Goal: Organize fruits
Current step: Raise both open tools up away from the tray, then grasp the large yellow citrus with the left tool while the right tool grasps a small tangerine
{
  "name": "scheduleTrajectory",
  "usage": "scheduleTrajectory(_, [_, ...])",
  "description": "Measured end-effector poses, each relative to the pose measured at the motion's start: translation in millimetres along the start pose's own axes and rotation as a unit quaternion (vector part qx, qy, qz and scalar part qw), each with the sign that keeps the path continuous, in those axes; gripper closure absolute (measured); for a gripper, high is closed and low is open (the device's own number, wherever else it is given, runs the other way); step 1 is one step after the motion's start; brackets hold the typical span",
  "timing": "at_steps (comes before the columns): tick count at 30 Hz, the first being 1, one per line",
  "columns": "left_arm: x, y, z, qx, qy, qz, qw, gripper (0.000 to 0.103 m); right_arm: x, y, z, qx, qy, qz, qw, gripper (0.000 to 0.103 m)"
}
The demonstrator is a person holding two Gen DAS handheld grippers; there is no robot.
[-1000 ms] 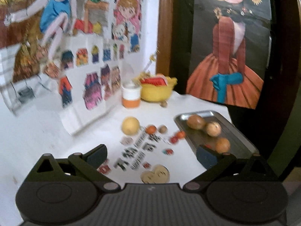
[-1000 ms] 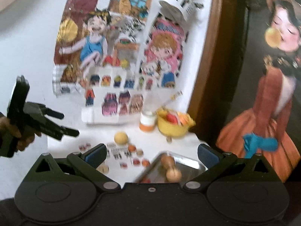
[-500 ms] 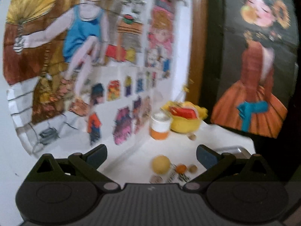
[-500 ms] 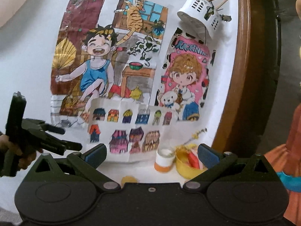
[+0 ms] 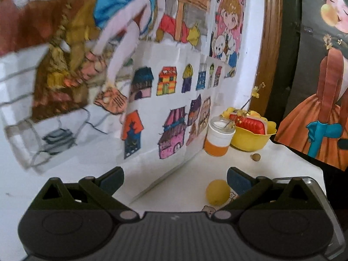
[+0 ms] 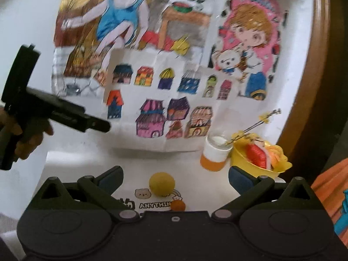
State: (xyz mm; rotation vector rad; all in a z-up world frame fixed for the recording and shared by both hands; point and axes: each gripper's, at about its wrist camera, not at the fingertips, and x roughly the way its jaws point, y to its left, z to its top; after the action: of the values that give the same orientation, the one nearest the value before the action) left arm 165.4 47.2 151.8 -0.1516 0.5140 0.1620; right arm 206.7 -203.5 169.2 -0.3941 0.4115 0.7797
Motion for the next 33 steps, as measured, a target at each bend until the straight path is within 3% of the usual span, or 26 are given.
scheduleTrajectory(5, [20.7, 0.1, -3.6, -0.005, 0.001, -0.016, 0.9999, 0.000, 16.9, 1.1, -0.9, 0.004, 0.008, 0.013, 1.000, 0.000])
scheduleTrajectory(12, [48.7, -2.4, -12.5, -0.005, 0.017, -0.036, 0.9992, 0.000, 44.0, 0.0, -8.4, 0.017, 0.040, -0.005, 0.999, 0.001])
scheduleTrajectory(20, [89.6, -5.5, -36.0, 0.003, 0.063, -0.057, 0.9964, 0.001, 77.4, -0.2, -18.6, 0.003, 0.100, -0.006, 0.995, 0.001])
scheduleTrajectory(33, [142.9, -11.8, -40.5, -0.008, 0.102, -0.098, 0.9899, 0.001, 180.2, -18.6, -51.7, -0.009, 0.204, 0.034, 0.978, 0.001])
